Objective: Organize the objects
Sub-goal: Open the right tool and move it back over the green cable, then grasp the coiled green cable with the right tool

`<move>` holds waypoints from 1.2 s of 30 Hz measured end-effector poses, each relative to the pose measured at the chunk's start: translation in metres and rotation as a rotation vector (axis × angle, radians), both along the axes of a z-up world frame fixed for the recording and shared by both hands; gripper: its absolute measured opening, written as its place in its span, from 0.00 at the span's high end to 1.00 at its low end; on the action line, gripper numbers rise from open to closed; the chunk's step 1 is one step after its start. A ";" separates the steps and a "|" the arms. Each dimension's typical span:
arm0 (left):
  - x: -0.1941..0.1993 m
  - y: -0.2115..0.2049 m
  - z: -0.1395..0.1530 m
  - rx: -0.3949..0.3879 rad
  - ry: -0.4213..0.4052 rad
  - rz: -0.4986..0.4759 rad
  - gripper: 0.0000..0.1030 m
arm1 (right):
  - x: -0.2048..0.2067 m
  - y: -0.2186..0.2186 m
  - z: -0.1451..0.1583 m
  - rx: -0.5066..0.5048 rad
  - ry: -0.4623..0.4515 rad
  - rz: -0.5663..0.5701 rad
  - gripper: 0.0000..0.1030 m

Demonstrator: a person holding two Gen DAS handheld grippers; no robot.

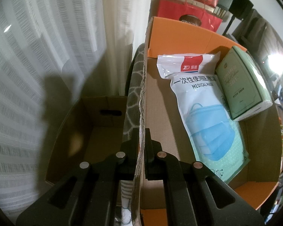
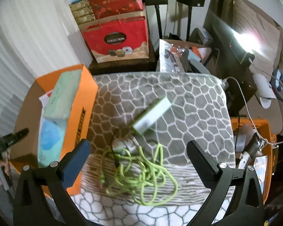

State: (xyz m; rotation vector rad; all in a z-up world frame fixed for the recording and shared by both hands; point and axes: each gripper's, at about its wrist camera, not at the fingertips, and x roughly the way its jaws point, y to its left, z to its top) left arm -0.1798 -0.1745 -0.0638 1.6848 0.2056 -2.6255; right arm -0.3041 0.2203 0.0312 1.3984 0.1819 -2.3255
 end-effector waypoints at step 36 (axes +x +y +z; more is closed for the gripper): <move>-0.001 -0.002 -0.001 -0.001 -0.005 0.008 0.96 | 0.028 0.018 -0.090 -0.074 -0.110 0.113 0.18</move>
